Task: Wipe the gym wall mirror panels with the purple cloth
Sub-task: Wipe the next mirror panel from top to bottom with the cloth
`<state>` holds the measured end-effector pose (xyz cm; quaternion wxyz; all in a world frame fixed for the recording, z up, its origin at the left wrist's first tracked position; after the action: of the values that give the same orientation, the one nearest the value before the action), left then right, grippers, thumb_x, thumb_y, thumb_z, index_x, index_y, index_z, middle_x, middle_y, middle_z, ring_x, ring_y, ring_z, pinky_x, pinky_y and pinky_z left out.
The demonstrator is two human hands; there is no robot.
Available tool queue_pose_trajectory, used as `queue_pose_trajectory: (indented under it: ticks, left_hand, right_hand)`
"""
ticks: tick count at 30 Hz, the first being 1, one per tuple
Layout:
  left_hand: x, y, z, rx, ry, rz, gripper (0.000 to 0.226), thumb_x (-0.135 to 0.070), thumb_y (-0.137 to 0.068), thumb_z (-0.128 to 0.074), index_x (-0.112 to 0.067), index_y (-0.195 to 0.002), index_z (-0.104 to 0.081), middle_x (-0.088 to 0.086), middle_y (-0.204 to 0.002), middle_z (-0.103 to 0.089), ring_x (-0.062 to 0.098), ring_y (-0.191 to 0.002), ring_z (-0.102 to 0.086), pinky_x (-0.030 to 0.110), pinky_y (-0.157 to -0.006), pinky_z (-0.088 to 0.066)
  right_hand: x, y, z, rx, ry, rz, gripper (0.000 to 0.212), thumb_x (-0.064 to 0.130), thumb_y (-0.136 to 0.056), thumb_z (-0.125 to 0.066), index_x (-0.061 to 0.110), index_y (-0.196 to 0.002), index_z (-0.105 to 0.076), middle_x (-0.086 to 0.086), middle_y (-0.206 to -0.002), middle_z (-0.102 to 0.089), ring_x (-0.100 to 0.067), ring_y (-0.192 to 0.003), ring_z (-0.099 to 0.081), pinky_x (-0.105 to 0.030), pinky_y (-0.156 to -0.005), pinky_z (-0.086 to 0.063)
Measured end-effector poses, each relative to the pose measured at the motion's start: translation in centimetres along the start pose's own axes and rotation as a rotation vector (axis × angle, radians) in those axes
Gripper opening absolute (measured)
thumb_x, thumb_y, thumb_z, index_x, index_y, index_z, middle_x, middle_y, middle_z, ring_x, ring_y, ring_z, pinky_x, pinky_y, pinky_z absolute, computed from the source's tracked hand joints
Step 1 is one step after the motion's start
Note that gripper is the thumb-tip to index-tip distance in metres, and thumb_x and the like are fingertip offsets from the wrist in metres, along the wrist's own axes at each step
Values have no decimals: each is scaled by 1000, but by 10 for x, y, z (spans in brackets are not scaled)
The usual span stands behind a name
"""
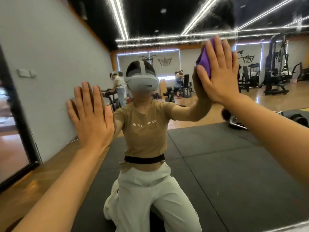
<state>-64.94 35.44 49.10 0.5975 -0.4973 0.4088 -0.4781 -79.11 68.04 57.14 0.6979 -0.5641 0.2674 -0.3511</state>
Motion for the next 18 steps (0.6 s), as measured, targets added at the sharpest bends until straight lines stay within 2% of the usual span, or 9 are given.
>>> queue_pose_trajectory:
  ticks: [4,9,14,18]
  left_hand:
    - [2,0,1,-42,-3,3,61,-36,-107,-25,-9,-161,-13,17,-167,-12,35,-154,-9,57,-124,-6]
    - [-1,1,2,-86,2,-4,60,-35,-107,-26,-8,-160,-16,18,-166,-16,36,-154,-12,58,-124,-8]
    - [-2,3,2,-115,6,-13,60,-33,-106,-29,-8,-160,-17,20,-165,-20,37,-153,-15,57,-123,-9]
    - [-3,6,3,-131,27,-35,59,-30,-106,-32,-6,-159,-20,21,-164,-22,38,-152,-16,55,-124,-8]
  right_hand:
    - [2,11,-2,-96,24,-2,68,52,-106,-26,15,-162,-18,-10,-169,-13,-28,-156,-8,-46,-125,-1]
    - [-1,95,-16,-138,55,54,66,50,-105,-29,14,-160,-24,-7,-167,-18,-26,-155,-12,-53,-125,-10]
    - [2,178,-35,-61,87,206,64,48,-106,-33,13,-159,-27,-12,-166,-23,-34,-153,-19,-53,-124,-10]
    - [2,196,-41,-29,97,257,64,48,-104,-36,18,-160,-23,-3,-169,-13,-31,-155,-16,-51,-125,-7]
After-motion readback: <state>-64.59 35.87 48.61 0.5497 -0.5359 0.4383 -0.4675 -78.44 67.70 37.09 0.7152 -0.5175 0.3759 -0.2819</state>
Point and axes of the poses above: each hand's wrist, its own y-axis away from the middle knuckle, its own z-axis out of the back of the hand, x = y × z, the point moved 10 cm from there along -y, towards the middle knuckle
